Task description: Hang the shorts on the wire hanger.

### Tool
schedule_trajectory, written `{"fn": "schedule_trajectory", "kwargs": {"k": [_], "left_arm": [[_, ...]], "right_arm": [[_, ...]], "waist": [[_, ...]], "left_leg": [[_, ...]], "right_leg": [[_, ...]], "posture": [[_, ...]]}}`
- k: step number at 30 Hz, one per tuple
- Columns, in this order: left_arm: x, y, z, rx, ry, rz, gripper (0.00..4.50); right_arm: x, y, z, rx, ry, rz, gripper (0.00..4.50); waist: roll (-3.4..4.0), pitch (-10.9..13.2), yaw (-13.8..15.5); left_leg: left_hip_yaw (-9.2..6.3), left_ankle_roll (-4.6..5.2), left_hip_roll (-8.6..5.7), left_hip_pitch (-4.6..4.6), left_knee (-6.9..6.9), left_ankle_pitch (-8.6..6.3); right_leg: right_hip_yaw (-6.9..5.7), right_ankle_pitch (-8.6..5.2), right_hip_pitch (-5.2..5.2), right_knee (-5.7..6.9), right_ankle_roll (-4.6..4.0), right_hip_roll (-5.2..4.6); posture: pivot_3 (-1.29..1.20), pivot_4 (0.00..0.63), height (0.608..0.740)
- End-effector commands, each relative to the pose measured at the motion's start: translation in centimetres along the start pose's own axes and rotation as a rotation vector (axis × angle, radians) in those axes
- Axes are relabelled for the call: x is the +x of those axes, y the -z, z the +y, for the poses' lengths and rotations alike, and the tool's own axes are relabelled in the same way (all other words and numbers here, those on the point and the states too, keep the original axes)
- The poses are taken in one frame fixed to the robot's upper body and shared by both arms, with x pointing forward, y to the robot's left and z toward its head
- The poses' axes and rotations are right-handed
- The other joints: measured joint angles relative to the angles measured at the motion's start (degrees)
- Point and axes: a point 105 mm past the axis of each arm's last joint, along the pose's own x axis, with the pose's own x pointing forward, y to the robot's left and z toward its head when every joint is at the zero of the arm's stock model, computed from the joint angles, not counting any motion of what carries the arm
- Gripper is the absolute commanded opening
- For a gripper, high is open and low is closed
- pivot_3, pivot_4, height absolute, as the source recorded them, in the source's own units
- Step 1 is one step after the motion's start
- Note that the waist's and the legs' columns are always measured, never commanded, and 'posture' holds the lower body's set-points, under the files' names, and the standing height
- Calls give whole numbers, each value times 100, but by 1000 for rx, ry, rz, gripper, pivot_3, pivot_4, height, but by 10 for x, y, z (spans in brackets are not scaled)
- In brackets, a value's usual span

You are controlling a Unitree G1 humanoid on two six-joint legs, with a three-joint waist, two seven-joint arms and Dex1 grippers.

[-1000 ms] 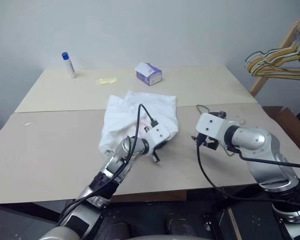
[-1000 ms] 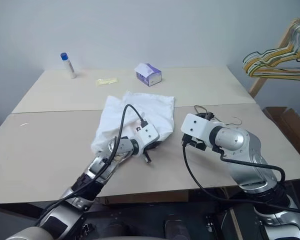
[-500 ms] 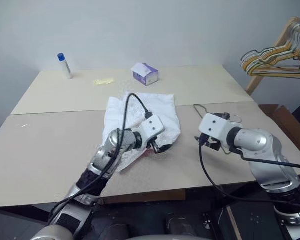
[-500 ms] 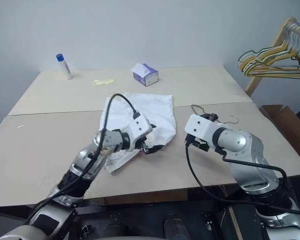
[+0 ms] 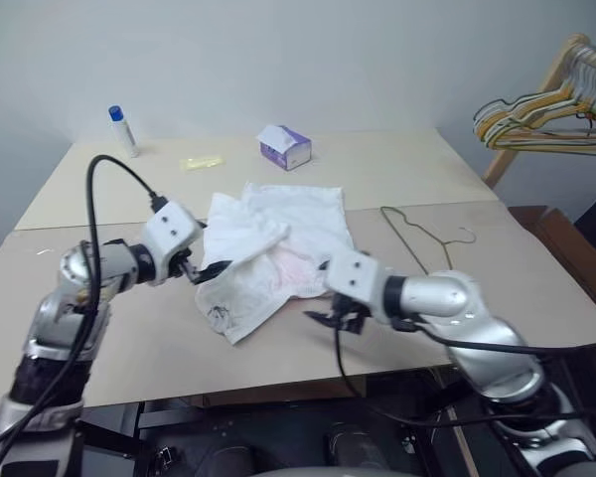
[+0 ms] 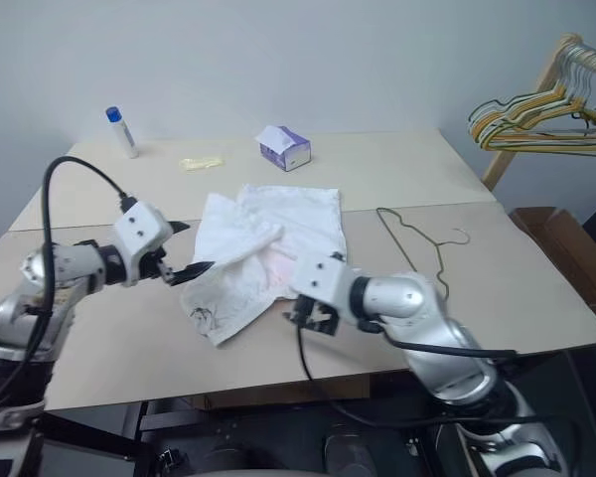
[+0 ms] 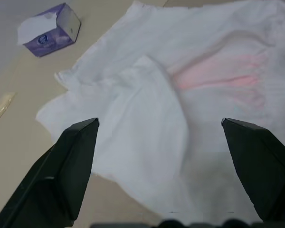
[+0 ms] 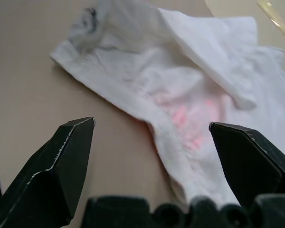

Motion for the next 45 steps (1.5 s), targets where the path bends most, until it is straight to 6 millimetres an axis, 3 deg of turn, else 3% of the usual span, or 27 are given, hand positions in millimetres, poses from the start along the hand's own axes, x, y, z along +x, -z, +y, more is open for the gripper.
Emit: {"fn": "schedule_trajectory", "kwargs": {"k": [1, 8, 13, 21, 24, 30, 35, 40, 45], "left_arm": [[-19, 2, 18, 32, -86, 41, 4470], [-29, 24, 20, 24, -128, 141, 4470], [-27, 28, 14, 28, -128, 157, 4470], [-22, 27, 12, 35, -125, 159, 4470], [-21, 27, 13, 41, -126, 164, 4500], [-20, 27, 13, 41, -127, 164, 4500], [-19, 28, 15, 44, -134, 167, 4500], [-21, 28, 15, 48, -131, 161, 4500], [-21, 23, 15, 64, -93, 109, 4500]], "right_arm": [[26, -17, 7, -20, -25, -46, 4500], [77, -25, 37, -91, -69, -57, 4500], [94, -21, 36, -53, -25, -32, 4500], [106, -21, 55, -54, -85, -21, 4500], [109, -16, 54, -41, -72, 9, 3880], [109, -10, 48, -36, -40, 40, 1737], [102, -3, 44, -105, -19, 69, 24], [70, 17, 30, -254, 6, 100, 24], [13, 33, 20, -441, -89, 69, 24]], "waist": [[0, 0, -3], [-3, -2, 11], [-6, -4, 26], [-8, -5, 7], [-13, -9, 0], [-14, -9, 0], [-14, -10, 0], [-16, -11, 46], [-17, -11, 119]], "left_leg": [[-1, 0, 1, 2, 0, 0], [-8, -1, 2, -2, -1, 0], [-10, -5, 2, -19, -1, 2], [-10, -5, 3, -31, -2, 3], [-10, -14, 2, -67, 0, 8], [-12, -17, 2, -81, 1, 10], [-14, -17, 1, -80, 1, 10], [-16, -17, 0, -83, 3, 10], [-16, -17, -1, -83, 4, 10]], "right_leg": [[-2, 0, 0, 3, -1, 1], [-12, -1, -3, 7, -3, 0], [-14, 0, -25, 18, -6, 0], [-14, 0, -42, 25, -6, 2], [-11, 2, -87, 40, -9, 2], [-13, 3, -98, 40, -11, 1], [-16, 3, -97, 41, -11, 1], [-20, 3, -95, 37, -10, -1], [-21, 2, -94, 32, -10, -2]], "posture": [[-24, 0, 740], [0, 0, 740], [9, 0, 740], [1, 0, 740], [-2, 0, 740], [-5, 0, 740], [-6, 0, 740], [-7, 0, 740], [-18, 0, 740]]}}
